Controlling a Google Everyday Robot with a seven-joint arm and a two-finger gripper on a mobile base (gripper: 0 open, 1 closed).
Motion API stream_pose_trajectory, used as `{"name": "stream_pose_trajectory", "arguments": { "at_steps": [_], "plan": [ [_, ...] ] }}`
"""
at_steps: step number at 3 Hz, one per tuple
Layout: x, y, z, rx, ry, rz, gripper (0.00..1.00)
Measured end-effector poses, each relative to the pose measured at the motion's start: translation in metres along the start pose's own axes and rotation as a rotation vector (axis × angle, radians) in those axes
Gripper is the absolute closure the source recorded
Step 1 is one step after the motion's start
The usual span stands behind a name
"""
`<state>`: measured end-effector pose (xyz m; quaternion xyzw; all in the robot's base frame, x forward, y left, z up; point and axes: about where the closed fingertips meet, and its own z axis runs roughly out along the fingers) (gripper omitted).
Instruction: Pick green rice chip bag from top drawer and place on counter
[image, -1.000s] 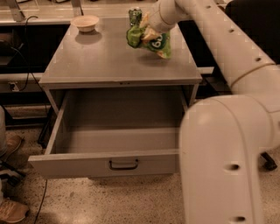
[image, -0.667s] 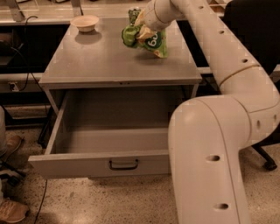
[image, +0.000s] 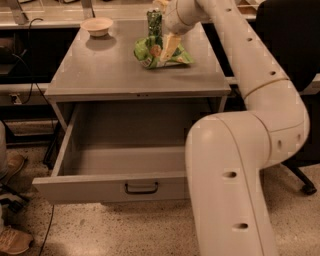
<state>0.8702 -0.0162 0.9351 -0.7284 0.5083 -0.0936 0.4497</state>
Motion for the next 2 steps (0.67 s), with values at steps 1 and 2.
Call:
{"name": "stream_pose_trajectory", "arguments": {
  "at_steps": [1,2],
  "plan": [
    [0.027,0.01,-0.014,0.0,0.014,0.072,0.0],
    [0.08,0.031,-0.054,0.005,0.077,0.207,0.0]
  ]
}}
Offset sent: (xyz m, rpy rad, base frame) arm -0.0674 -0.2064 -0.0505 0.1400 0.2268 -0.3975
